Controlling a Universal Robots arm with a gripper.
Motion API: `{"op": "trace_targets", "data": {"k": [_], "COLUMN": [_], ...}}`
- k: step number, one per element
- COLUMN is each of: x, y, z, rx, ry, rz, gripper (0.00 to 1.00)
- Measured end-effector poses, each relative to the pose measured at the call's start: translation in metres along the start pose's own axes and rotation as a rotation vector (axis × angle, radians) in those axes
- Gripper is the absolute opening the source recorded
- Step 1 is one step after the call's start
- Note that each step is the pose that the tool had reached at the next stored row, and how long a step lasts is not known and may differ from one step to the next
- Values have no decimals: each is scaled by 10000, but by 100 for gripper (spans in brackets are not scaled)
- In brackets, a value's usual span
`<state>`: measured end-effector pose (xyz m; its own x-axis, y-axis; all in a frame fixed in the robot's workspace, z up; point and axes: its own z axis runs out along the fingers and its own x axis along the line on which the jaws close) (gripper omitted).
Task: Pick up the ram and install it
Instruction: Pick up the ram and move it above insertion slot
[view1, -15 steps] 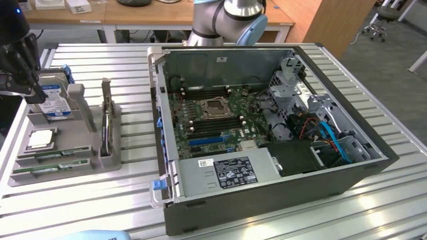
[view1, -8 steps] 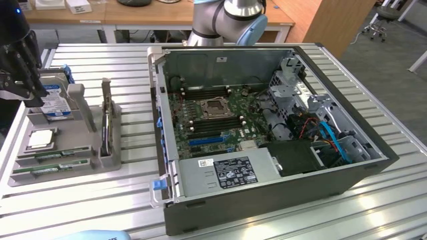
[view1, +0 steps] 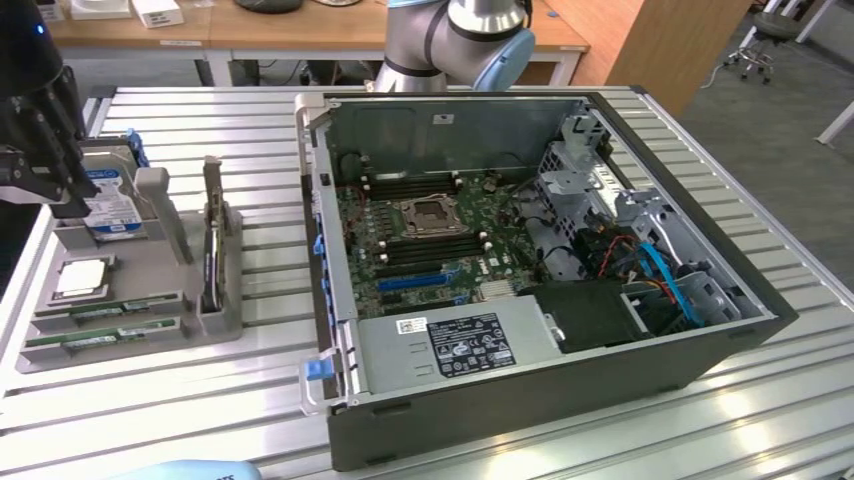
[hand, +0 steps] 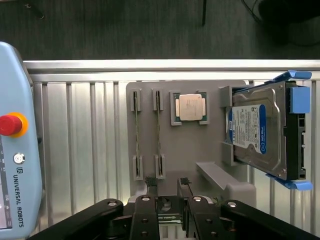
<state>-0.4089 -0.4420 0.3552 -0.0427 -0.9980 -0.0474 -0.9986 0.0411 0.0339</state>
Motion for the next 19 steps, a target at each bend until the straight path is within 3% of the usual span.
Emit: {"op": "trace_targets", "data": {"k": [19], "x": [0], "y": [-5], "z": [145], "rx": [-1], "ry": [8], "rz": [0], "gripper": [29]}}
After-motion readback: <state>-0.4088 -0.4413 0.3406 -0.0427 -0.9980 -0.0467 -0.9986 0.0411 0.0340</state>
